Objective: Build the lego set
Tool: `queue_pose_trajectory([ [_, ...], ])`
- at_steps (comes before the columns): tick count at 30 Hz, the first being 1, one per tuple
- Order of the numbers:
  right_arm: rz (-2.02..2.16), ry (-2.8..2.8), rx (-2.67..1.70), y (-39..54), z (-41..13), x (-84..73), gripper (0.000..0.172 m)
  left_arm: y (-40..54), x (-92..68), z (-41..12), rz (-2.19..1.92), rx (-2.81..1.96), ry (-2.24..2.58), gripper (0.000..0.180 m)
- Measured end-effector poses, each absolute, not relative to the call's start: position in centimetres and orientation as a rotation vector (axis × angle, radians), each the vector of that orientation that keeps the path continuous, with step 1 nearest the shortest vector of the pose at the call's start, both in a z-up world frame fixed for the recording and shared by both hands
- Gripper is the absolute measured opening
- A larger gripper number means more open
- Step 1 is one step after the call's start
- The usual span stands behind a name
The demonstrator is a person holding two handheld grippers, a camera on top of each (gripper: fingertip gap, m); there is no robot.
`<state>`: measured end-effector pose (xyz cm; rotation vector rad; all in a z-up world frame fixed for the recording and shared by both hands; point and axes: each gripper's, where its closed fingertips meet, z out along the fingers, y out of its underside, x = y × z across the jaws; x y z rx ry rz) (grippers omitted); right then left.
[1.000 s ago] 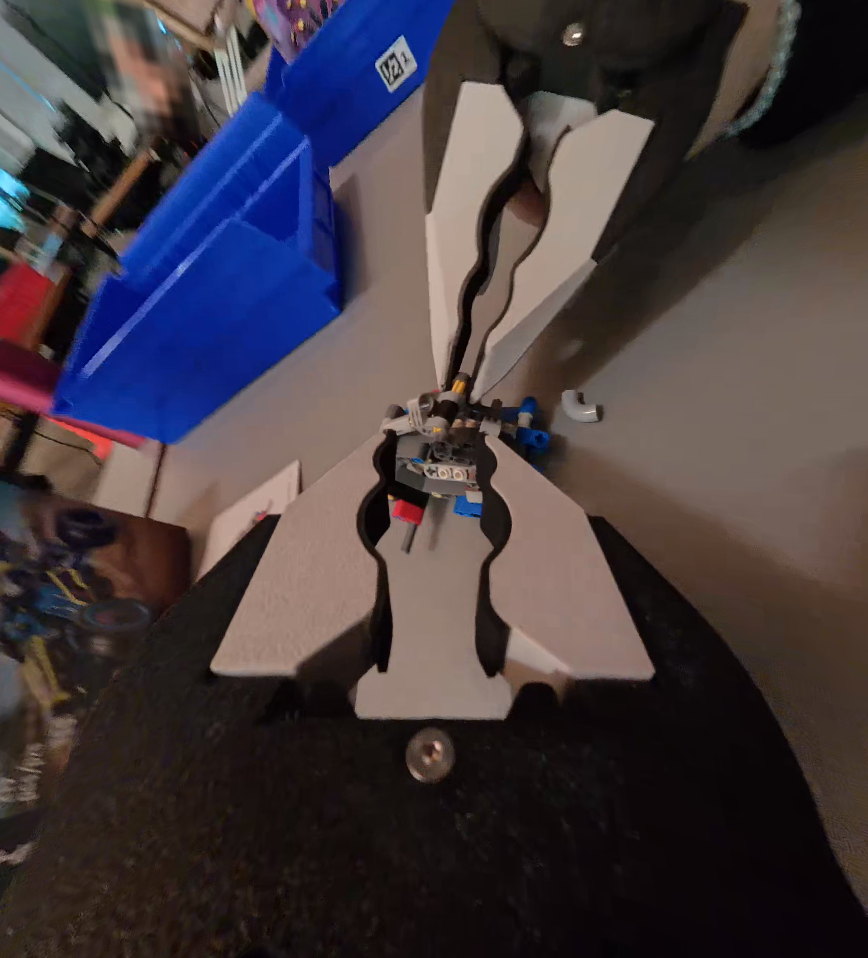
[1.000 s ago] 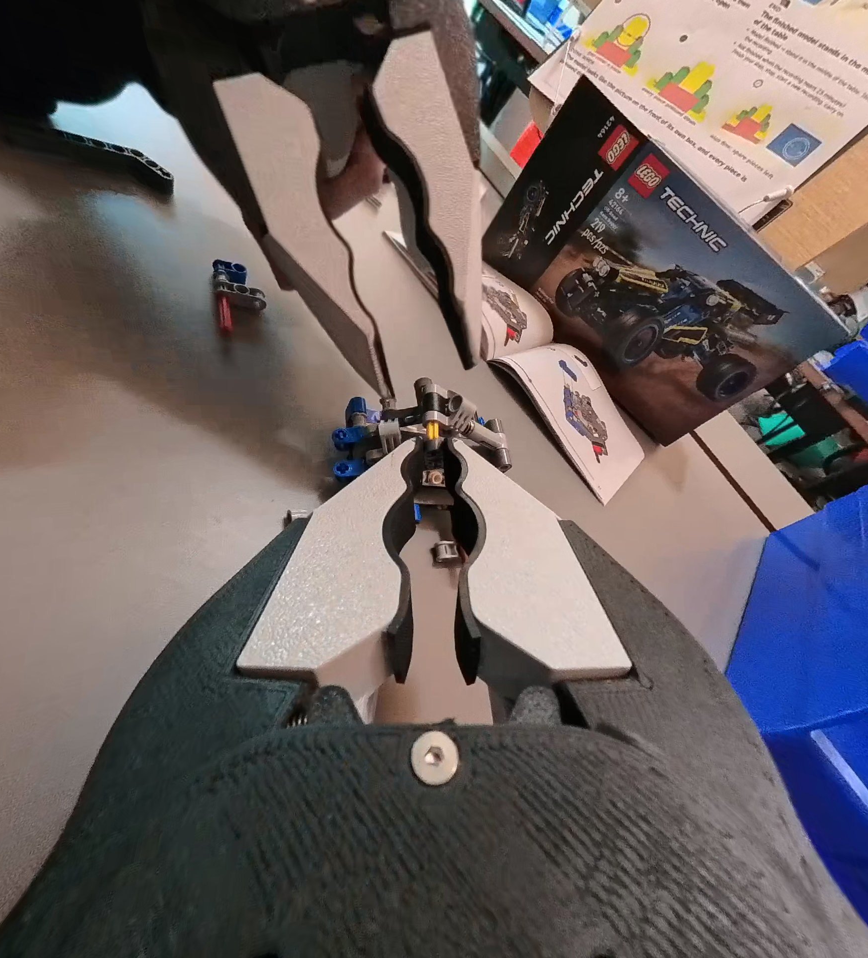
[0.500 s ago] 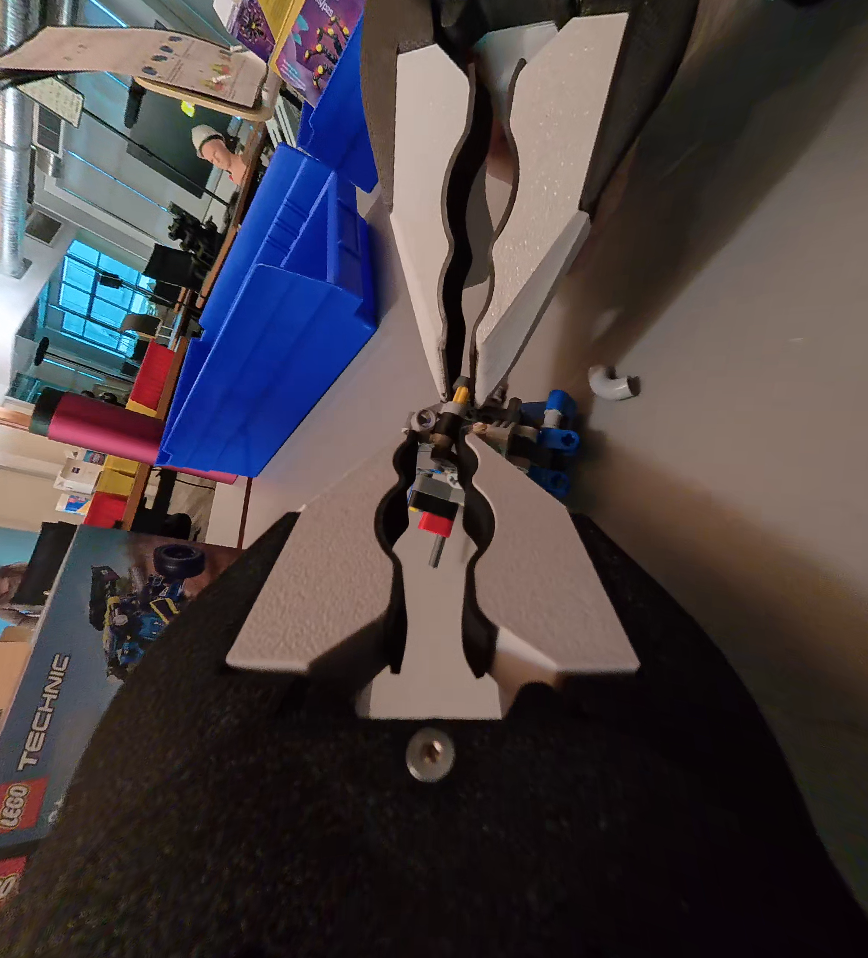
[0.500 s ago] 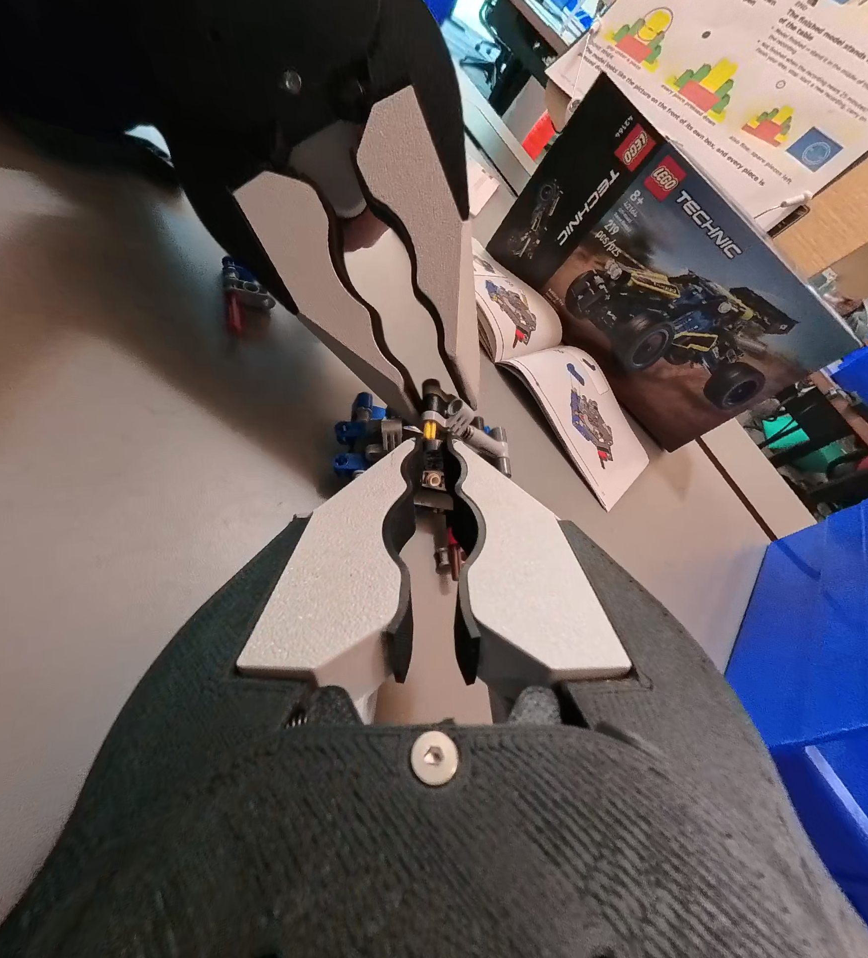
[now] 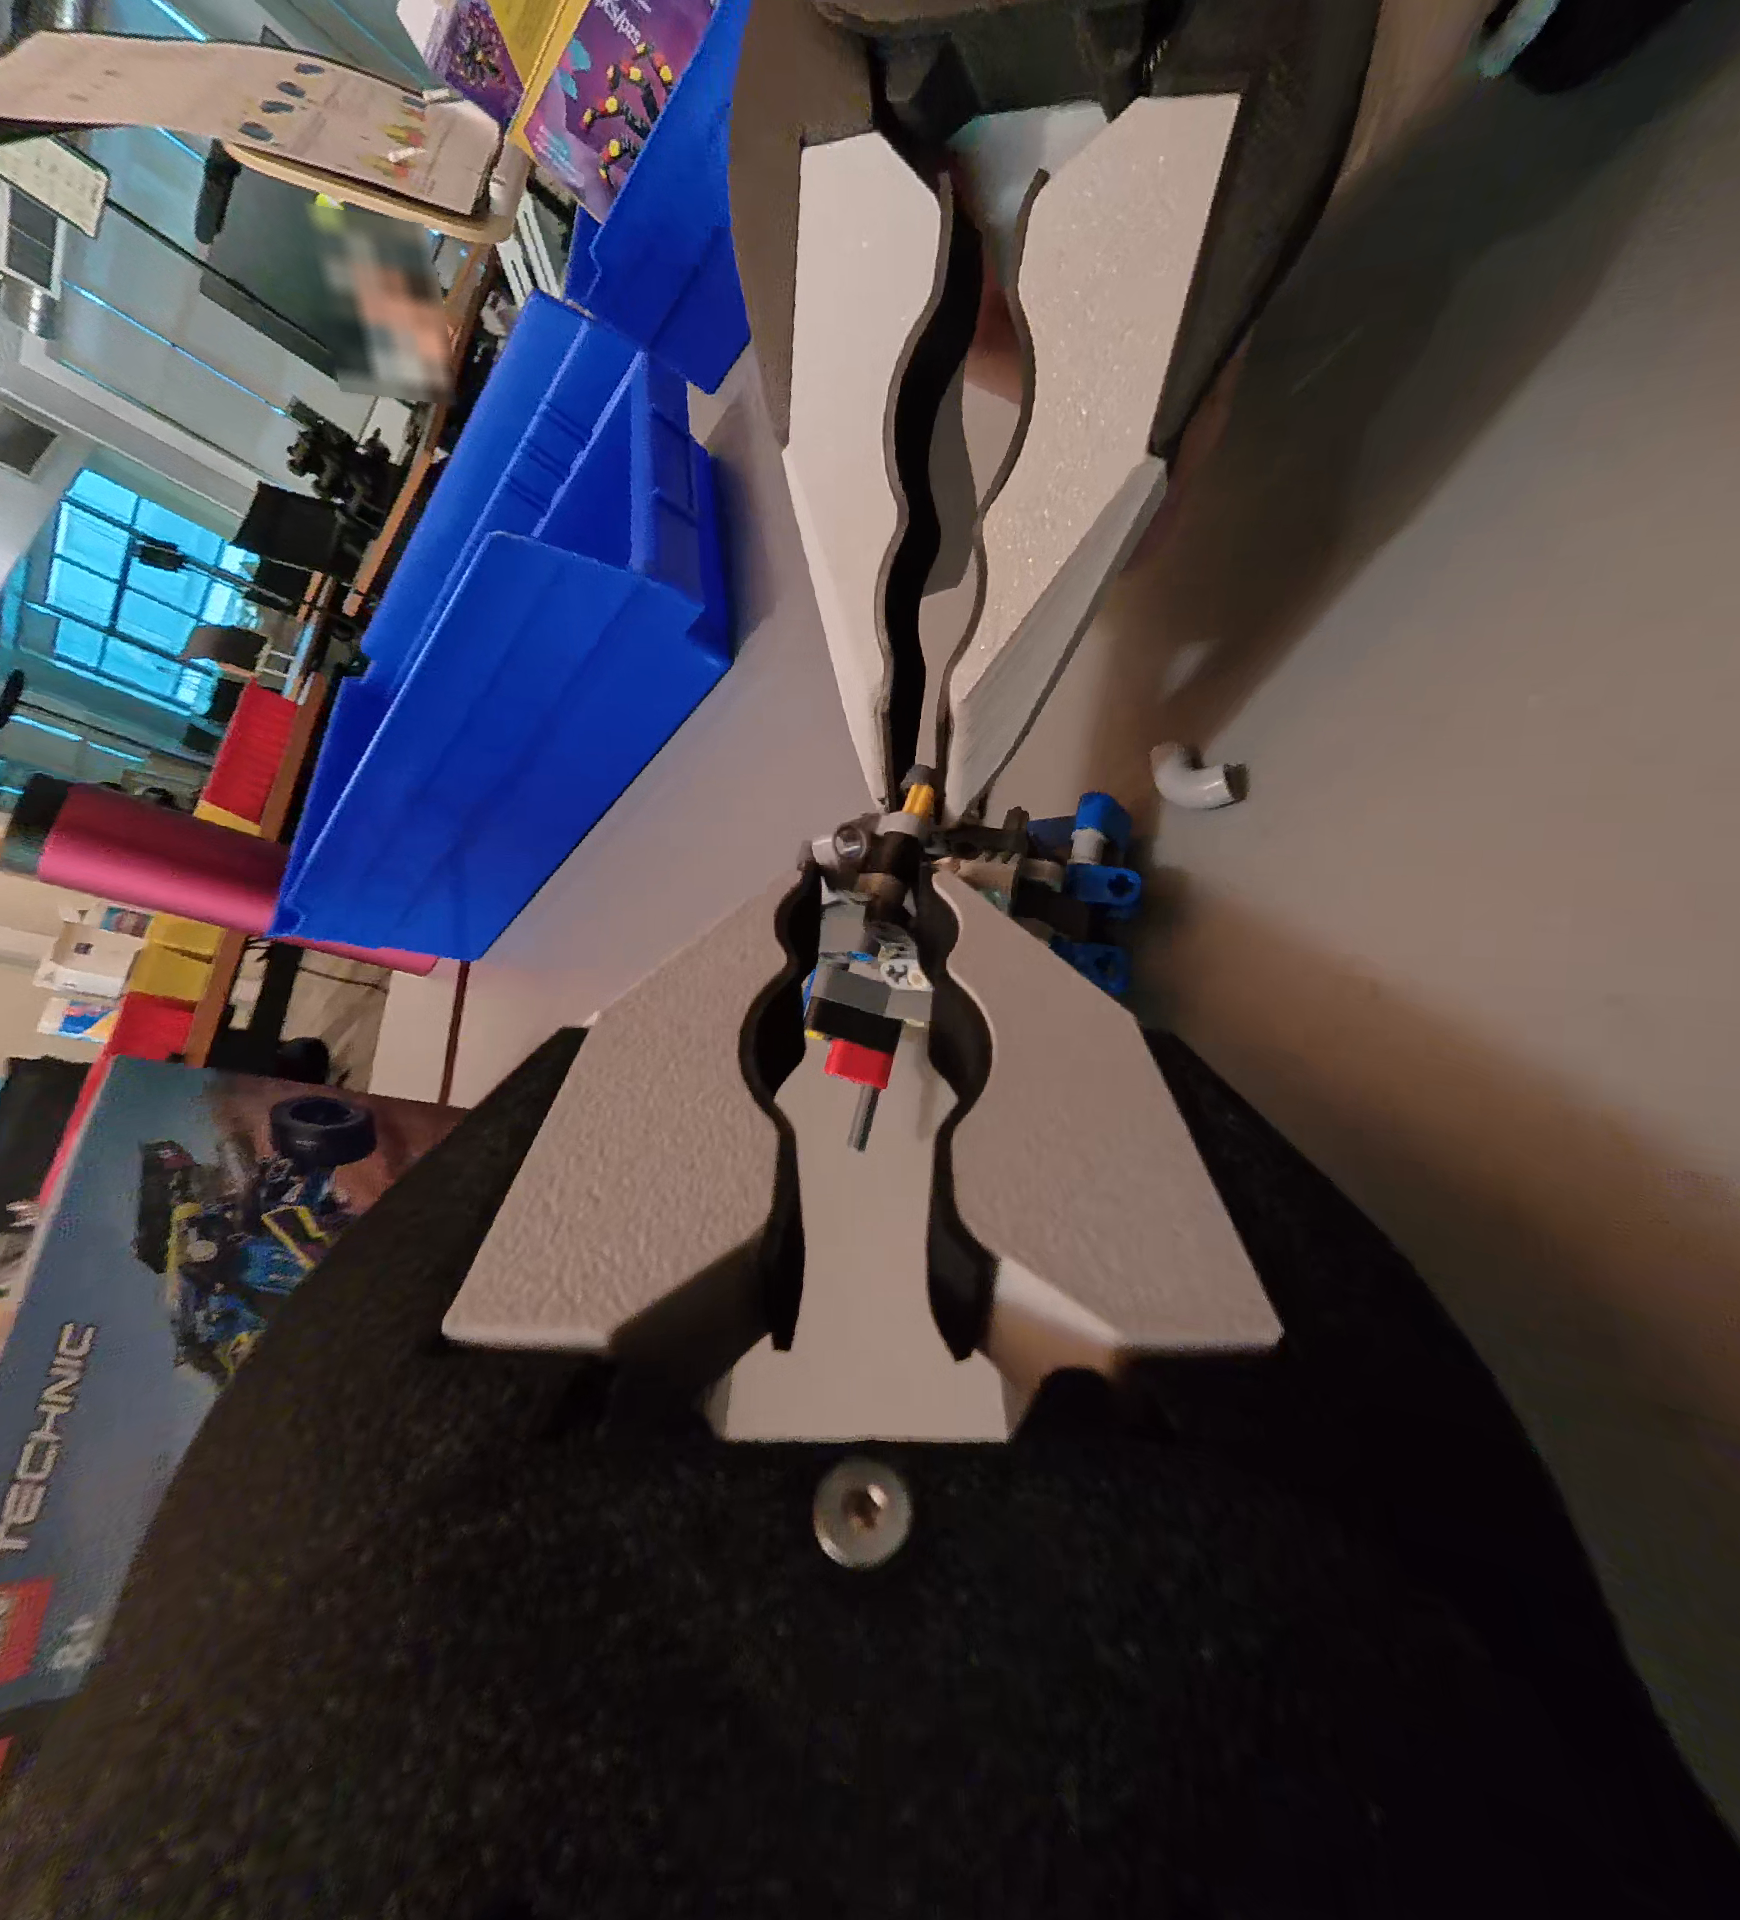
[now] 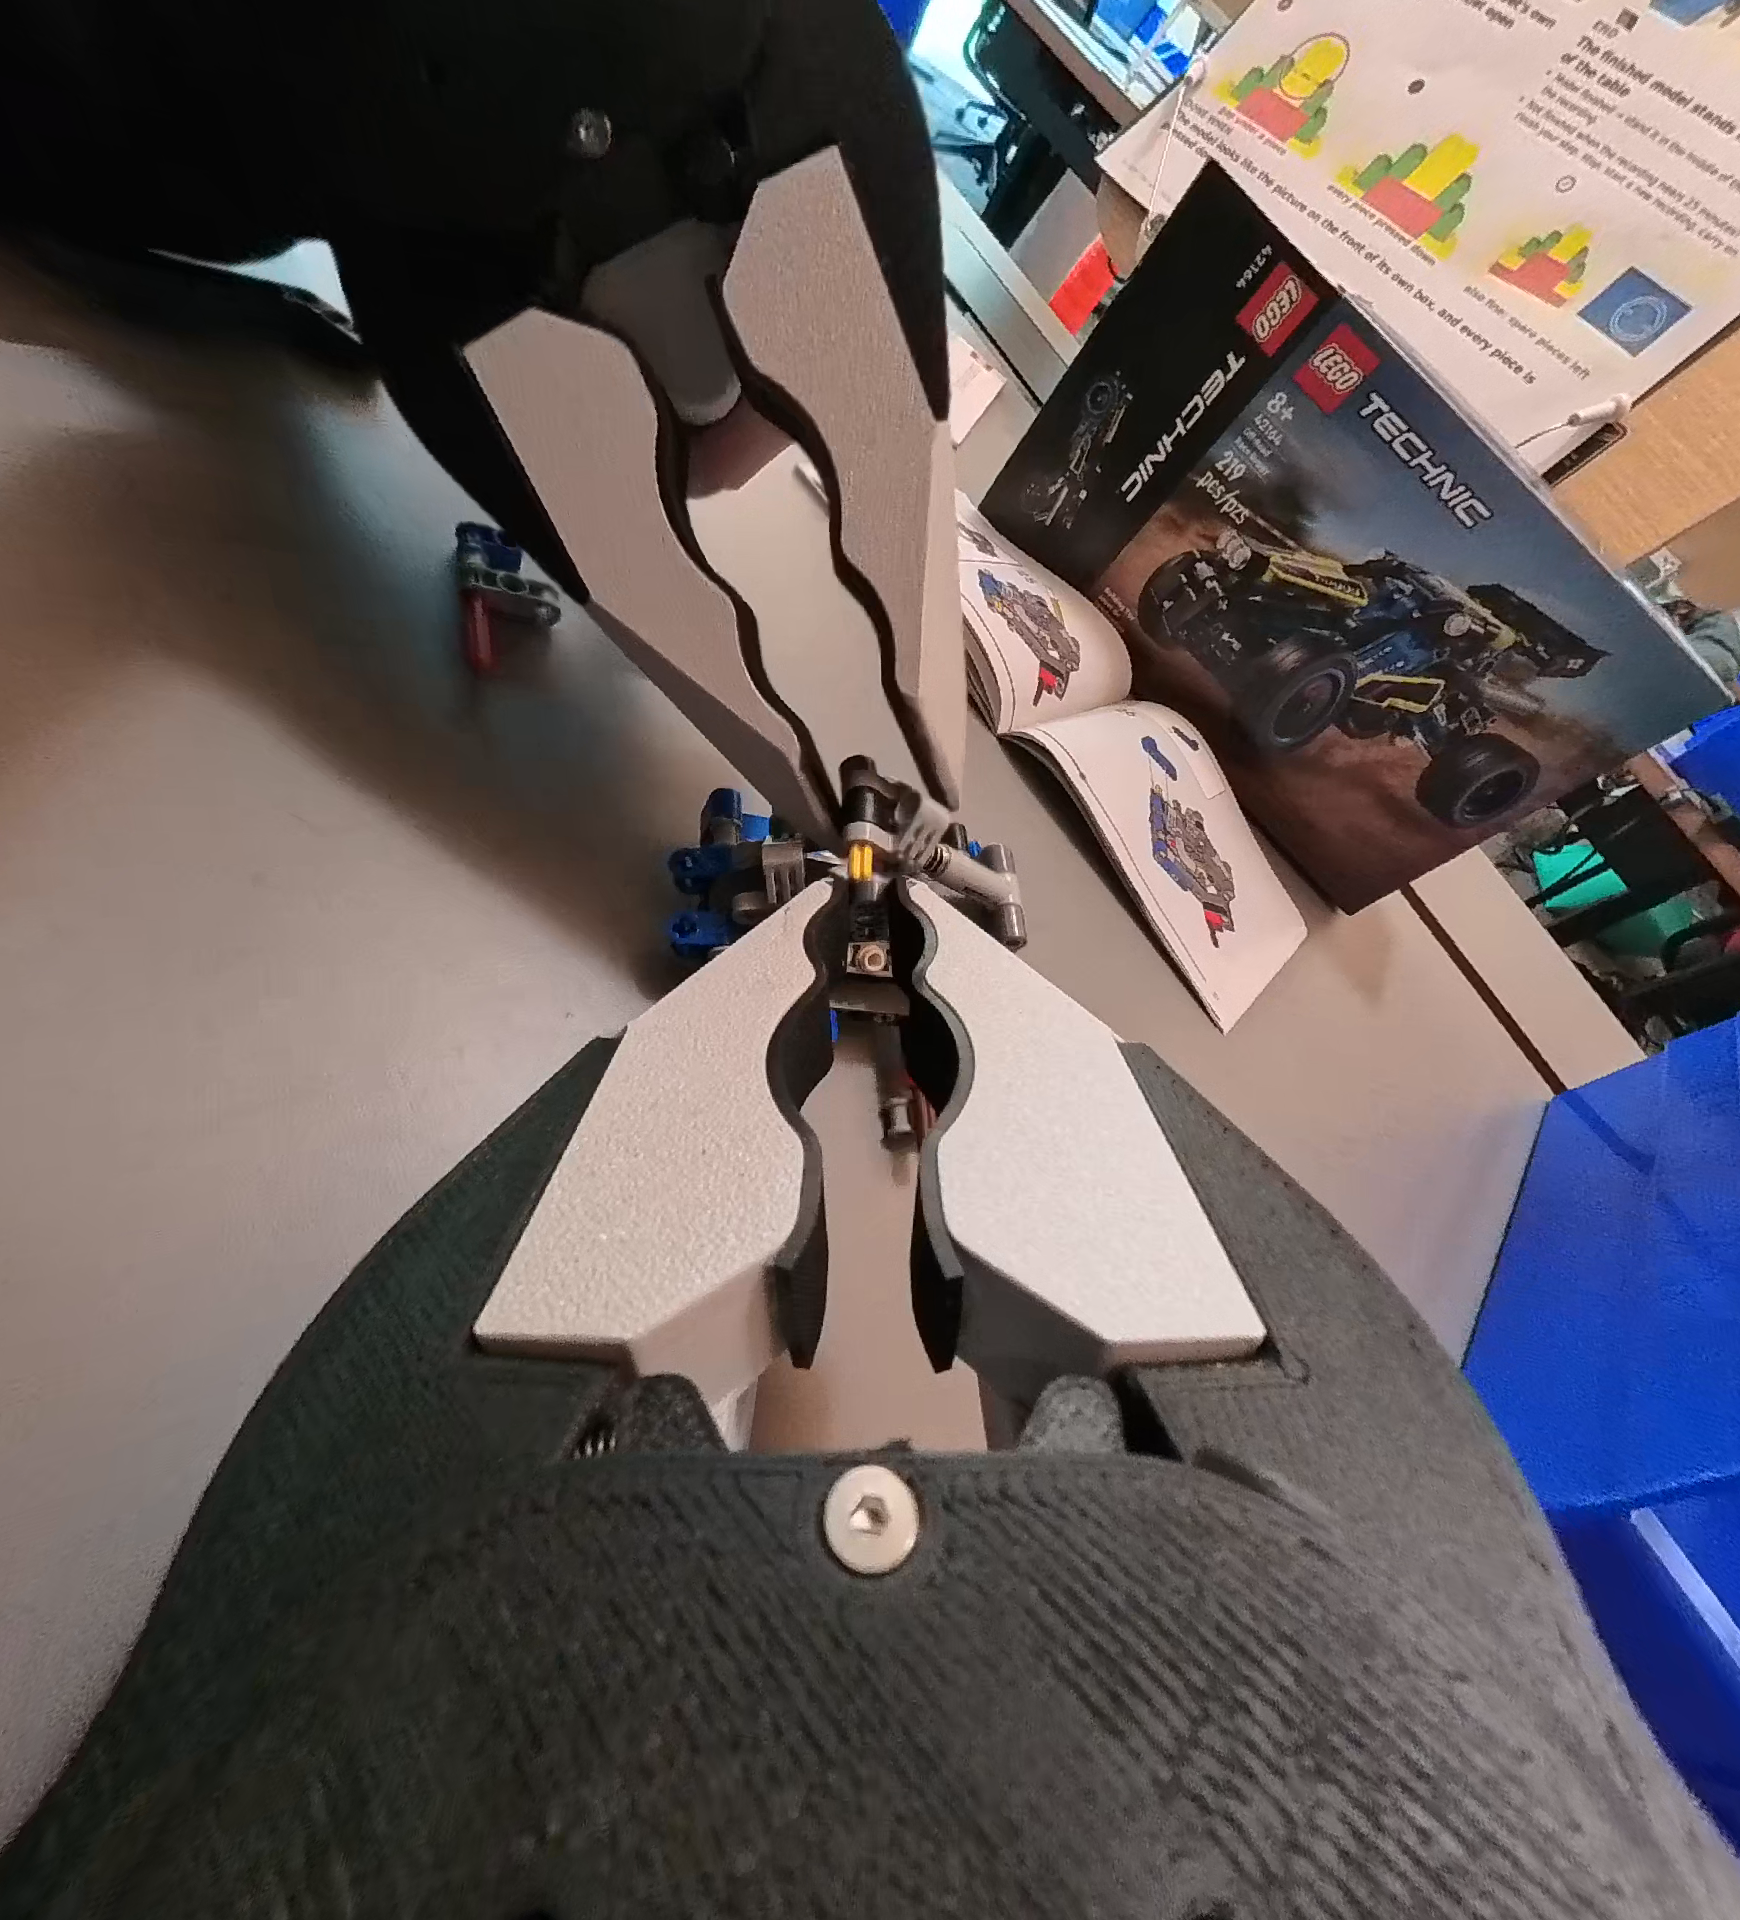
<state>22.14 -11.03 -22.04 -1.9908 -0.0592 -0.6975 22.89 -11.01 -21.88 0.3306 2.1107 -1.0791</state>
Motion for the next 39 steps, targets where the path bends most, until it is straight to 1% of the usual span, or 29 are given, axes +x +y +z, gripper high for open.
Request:
queue_pose_trajectory([
  [3, -0.693, -0.063, -1.990, -11.0, -22.1, 22.1, 0.004, -11.1, 22.3, -21.6, -1.153, 0.326, 2.154, 0.019],
  [9, -0.688, -0.082, -1.989, -10.7, -22.1, 21.9, 0.004, -11.1, 22.6, -21.6, -1.136, 0.311, 2.161, 0.017],
  [16, -0.743, -0.081, -1.997, -10.6, -21.9, 22.2, 0.004, -11.0, 23.0, -21.7, -1.212, 0.170, 2.219, 0.016],
  [26, -0.797, -0.091, -2.063, -11.0, -21.8, 22.5, 0.004, -11.2, 23.5, -21.8, -1.033, 0.147, 2.203, 0.016],
  [30, -0.777, -0.100, -1.986, -11.2, -21.8, 22.5, 0.004, -11.4, 23.4, -21.9, -1.118, 0.107, 2.229, 0.016],
  [33, -0.742, -0.084, -1.964, -11.8, -21.9, 22.5, 0.007, -11.4, 23.3, -21.9, -1.124, 0.100, 2.237, 0.016],
  [35, -0.708, -0.094, -1.952, -11.8, -21.8, 22.2, 0.004, -11.4, 23.3, -21.9, -1.156, 0.075, 2.253, 0.016],
  [39, -0.719, -0.093, -1.940, -11.6, -21.7, 22.3, 0.004, -11.3, 23.3, -21.9, -1.218, 0.041, 2.269, 0.016],
])
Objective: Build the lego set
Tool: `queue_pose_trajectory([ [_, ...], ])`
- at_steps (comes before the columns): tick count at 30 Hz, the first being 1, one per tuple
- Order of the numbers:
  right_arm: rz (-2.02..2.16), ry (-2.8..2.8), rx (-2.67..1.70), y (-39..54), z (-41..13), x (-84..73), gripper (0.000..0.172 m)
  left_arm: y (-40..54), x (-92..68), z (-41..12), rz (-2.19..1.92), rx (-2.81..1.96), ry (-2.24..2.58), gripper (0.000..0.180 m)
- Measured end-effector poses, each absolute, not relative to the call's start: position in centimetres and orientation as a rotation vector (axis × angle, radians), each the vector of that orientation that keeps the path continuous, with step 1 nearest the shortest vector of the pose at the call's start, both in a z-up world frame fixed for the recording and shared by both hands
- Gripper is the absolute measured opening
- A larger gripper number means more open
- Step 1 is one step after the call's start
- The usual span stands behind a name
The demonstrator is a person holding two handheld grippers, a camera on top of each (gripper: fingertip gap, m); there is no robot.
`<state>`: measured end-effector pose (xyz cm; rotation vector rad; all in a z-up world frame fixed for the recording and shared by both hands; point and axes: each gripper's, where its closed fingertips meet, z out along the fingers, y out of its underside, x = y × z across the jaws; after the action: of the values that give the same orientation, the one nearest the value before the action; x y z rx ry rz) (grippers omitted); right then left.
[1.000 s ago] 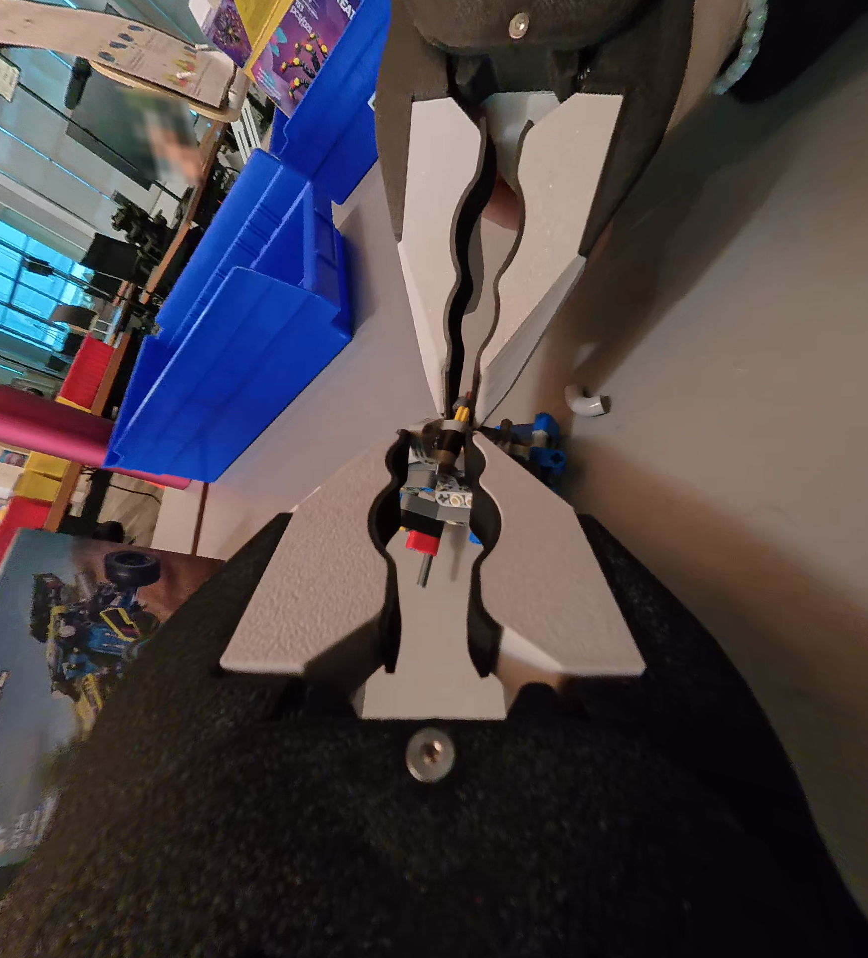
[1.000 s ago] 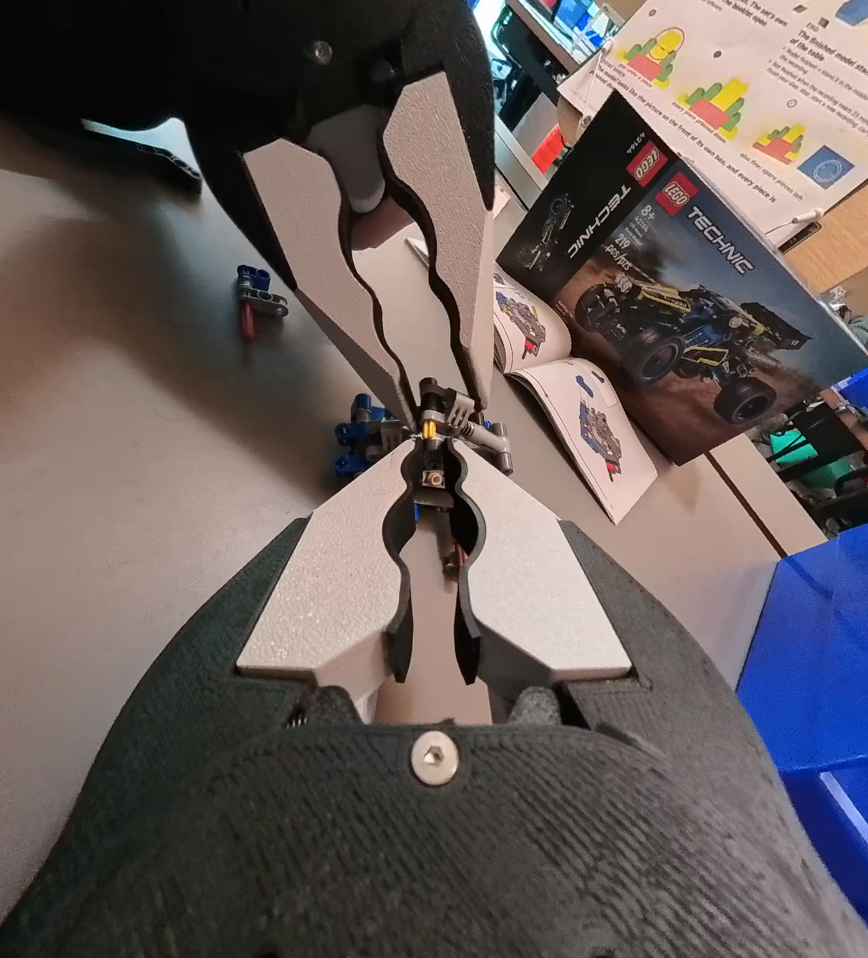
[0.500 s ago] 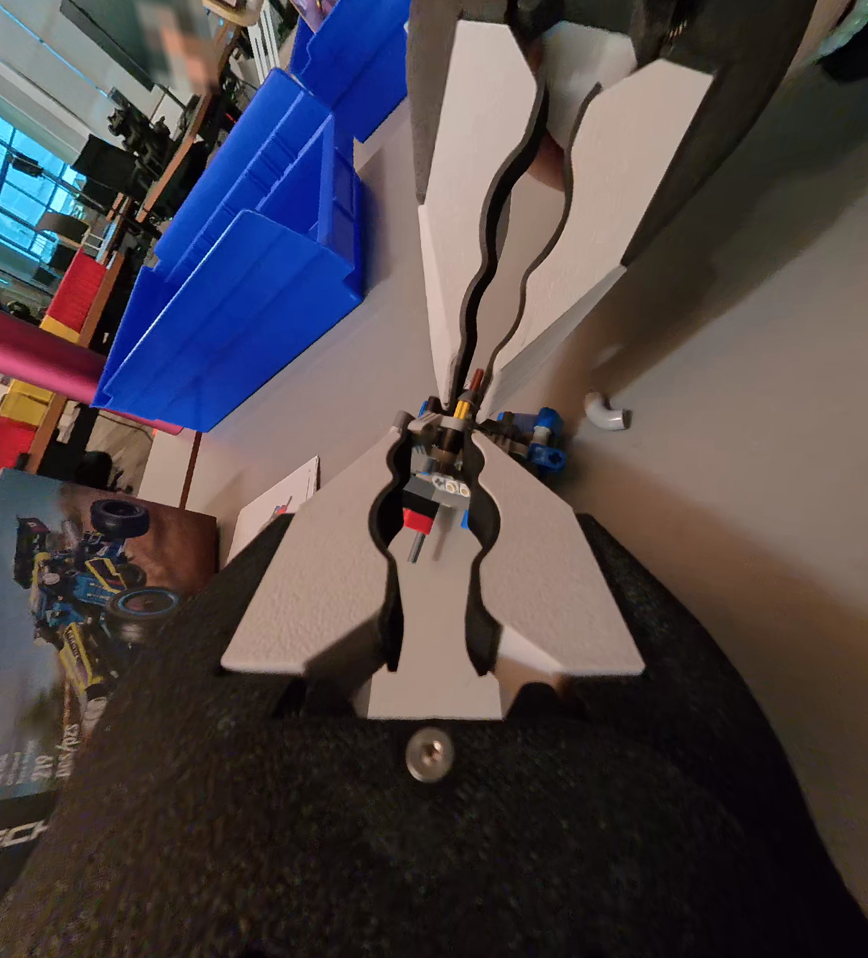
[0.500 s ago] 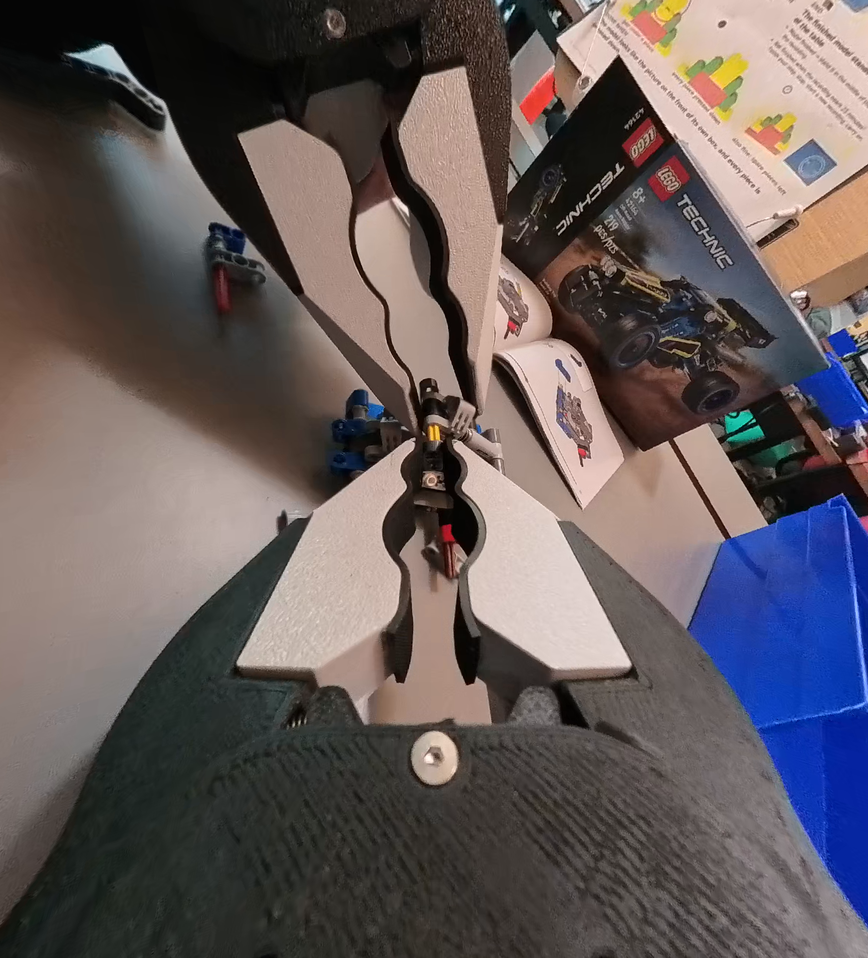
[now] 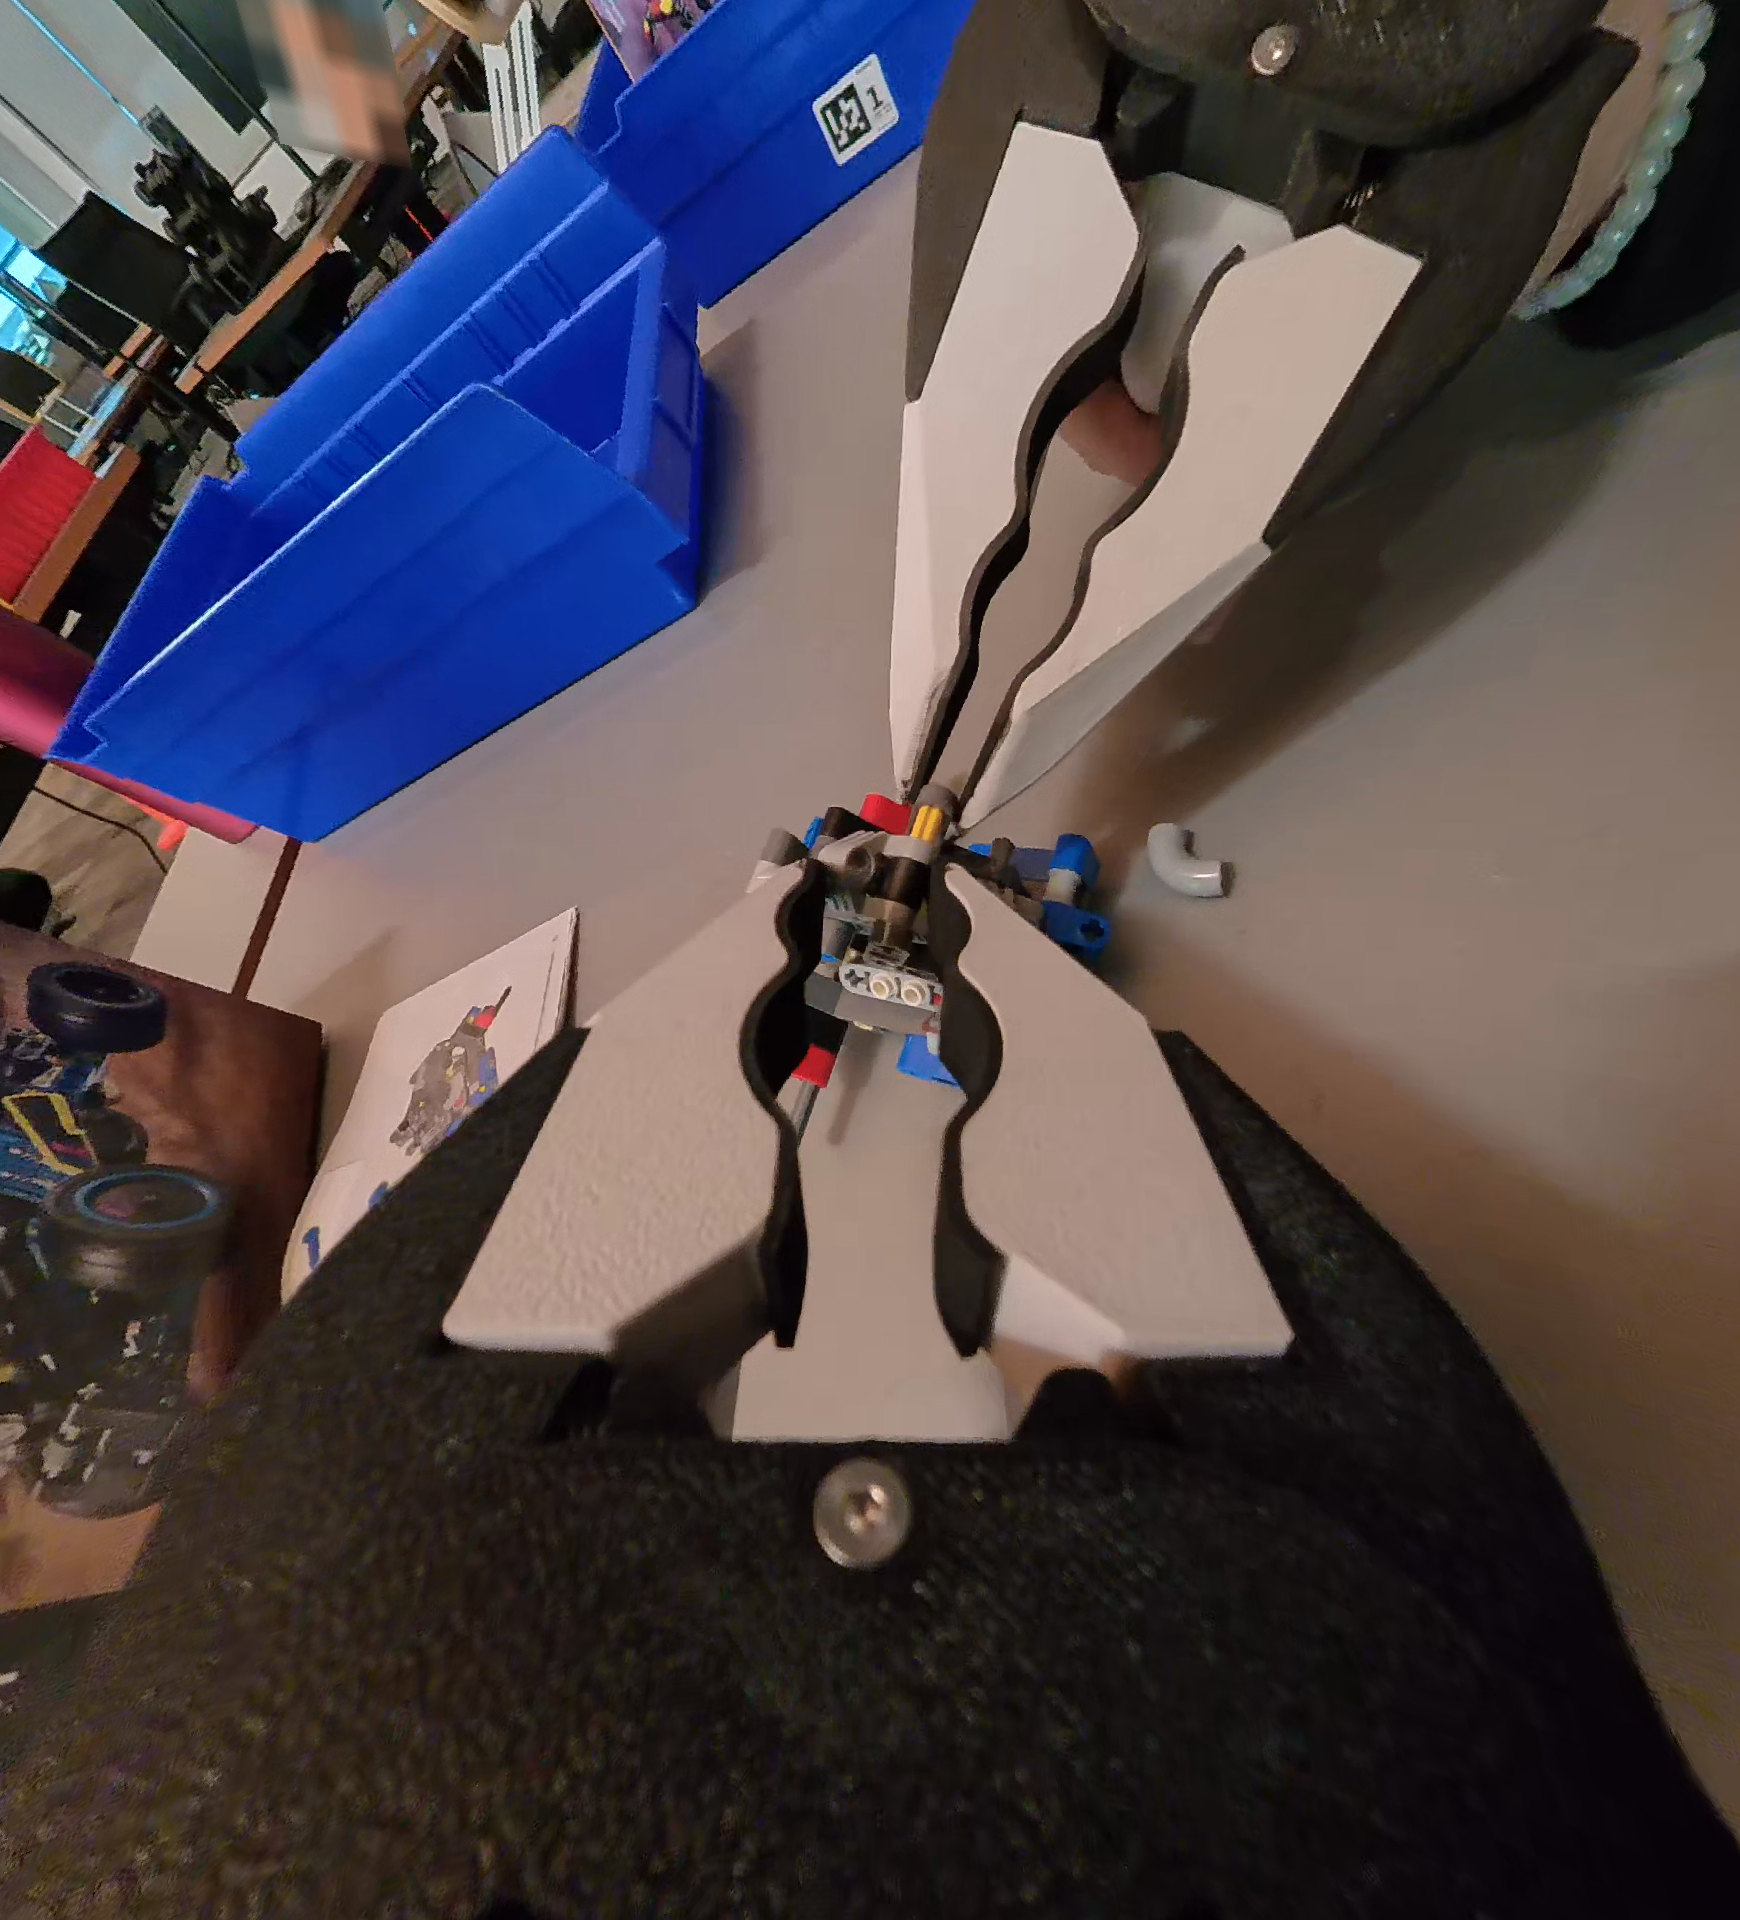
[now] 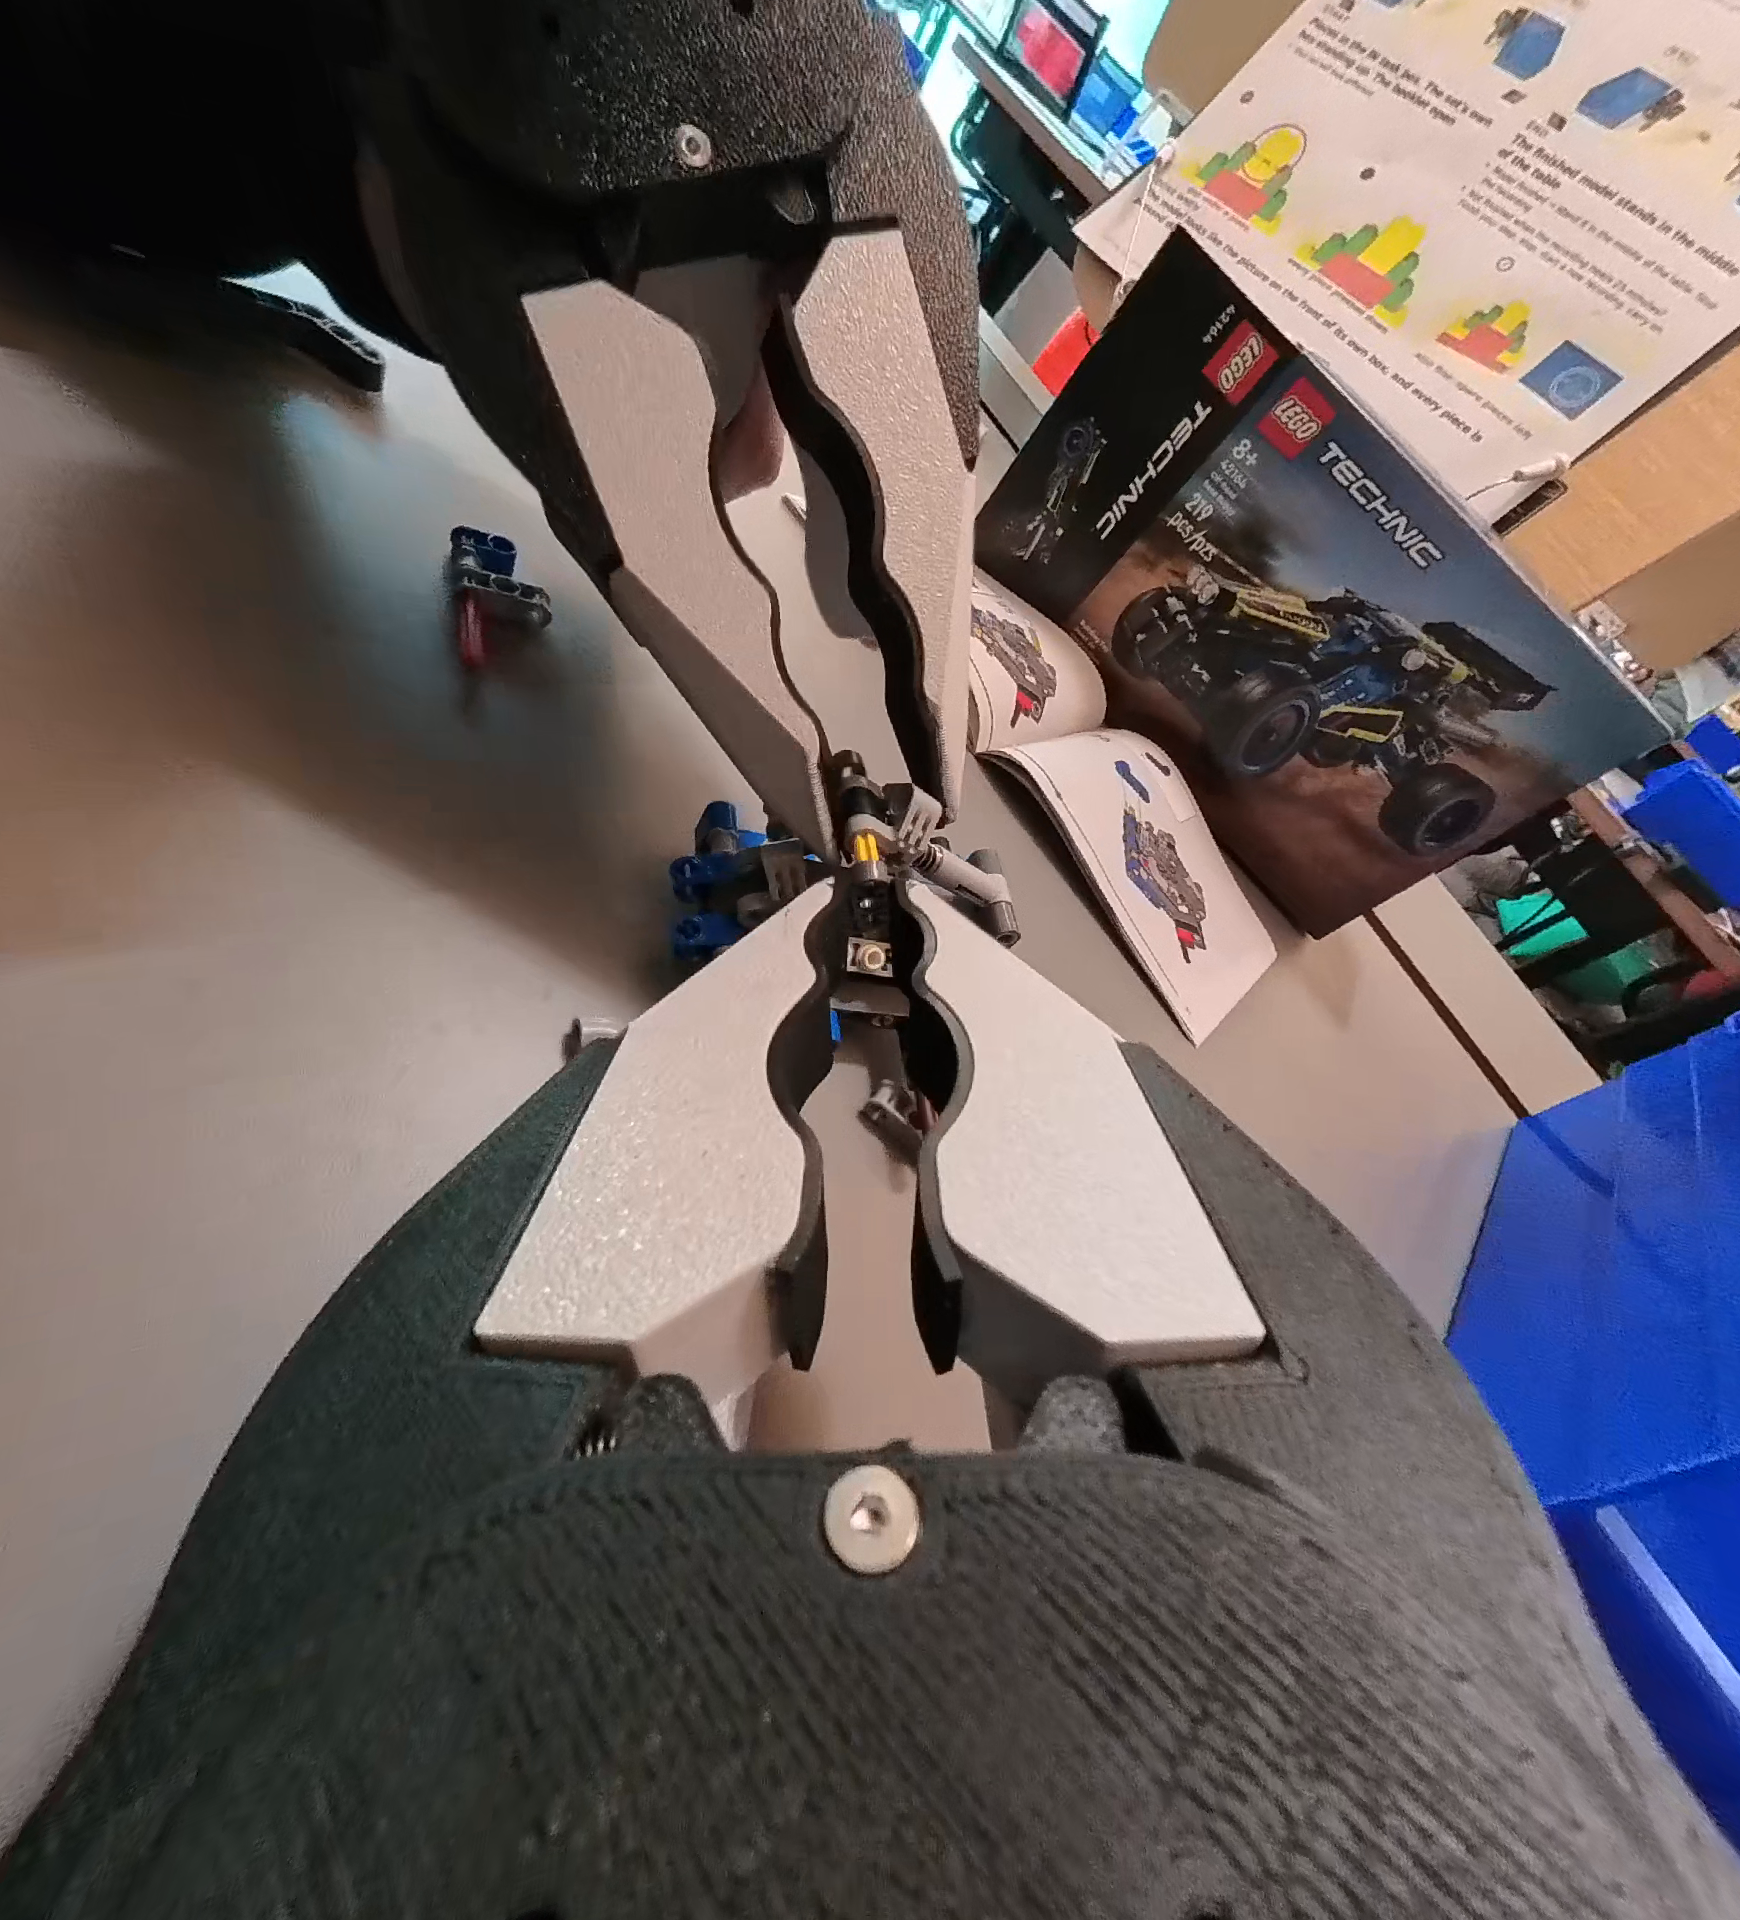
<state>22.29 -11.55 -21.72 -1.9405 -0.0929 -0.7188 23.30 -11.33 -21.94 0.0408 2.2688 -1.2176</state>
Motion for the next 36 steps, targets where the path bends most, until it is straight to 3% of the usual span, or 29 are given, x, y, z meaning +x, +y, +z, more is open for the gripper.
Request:
queue_pose_trajectory([
  [14, -0.747, -0.063, -1.959, -11.2, -21.7, 22.8, 0.004, -10.5, 23.2, -20.7, -1.148, 0.196, 2.160, 0.020],
  [21, -0.734, -0.067, -1.948, -10.9, -21.6, 22.6, 0.003, -10.2, 22.3, -20.5, -1.002, 0.361, 2.137, 0.005],
  [36, -0.692, 0.026, -1.954, -10.9, -21.6, 23.2, 0.004, -10.7, 24.0, -21.7, -0.702, 0.466, 1.810, 0.003],
])
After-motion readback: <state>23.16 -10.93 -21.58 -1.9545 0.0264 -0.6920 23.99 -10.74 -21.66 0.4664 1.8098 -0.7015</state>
